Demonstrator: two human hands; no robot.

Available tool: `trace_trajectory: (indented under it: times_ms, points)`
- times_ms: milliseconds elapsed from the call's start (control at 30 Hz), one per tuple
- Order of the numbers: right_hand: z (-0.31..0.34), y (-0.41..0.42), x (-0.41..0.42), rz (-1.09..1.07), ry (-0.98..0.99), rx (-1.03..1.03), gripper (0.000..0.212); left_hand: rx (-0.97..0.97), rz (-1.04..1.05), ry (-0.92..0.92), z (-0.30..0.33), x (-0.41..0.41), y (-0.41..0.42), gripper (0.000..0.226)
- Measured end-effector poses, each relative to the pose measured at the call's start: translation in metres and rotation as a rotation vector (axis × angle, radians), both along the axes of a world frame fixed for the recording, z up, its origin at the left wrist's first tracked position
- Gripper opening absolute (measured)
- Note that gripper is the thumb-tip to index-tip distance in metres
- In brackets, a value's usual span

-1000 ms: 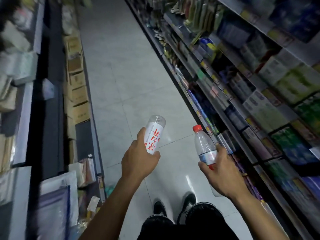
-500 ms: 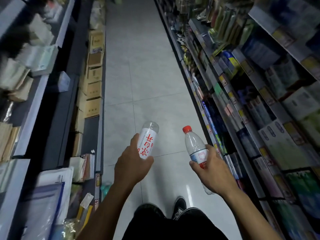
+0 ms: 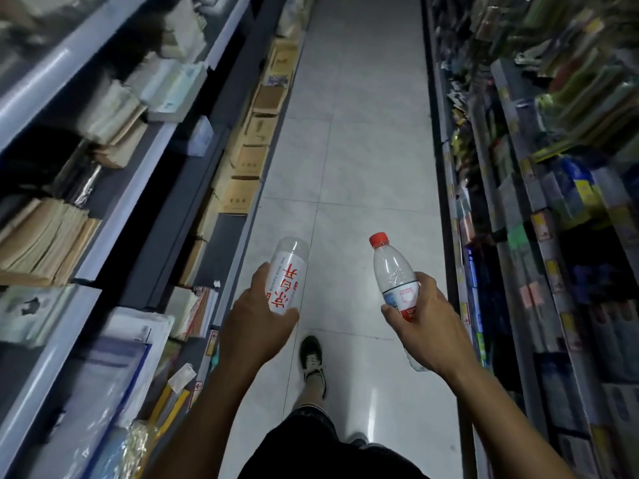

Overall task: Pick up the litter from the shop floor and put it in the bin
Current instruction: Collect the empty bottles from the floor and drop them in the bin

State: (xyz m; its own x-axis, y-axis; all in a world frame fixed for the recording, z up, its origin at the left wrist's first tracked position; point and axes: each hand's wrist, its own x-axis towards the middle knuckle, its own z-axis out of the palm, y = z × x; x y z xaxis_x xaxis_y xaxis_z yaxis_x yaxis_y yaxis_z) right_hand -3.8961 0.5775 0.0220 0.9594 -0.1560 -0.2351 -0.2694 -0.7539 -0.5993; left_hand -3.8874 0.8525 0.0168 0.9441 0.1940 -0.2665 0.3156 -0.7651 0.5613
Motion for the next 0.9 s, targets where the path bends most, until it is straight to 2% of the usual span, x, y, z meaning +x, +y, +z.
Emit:
trace_trajectory:
  times_ms: [200,433,733,900]
  points:
    - [0.001,0.024,0.094,-0.002,0.011,-0.037,0.067,-0.002,-0.001,0.007,0.001,0.104,0.033,0.089]
    - [0.002,0.037,0.173,-0.094,0.038,-0.055,0.066,0.008,-0.1,-0.007,0.003,0.219,0.047,0.092]
    - [-0.009,0.003,0.25,-0.239,0.112,-0.047,0.074,-0.019,-0.24,0.006,0.001,0.347,0.003,0.093]
    - [-0.019,-0.033,0.319,-0.276,0.111,-0.02,0.074,-0.015,-0.286,0.005,-0.004,0.425,-0.042,0.092]
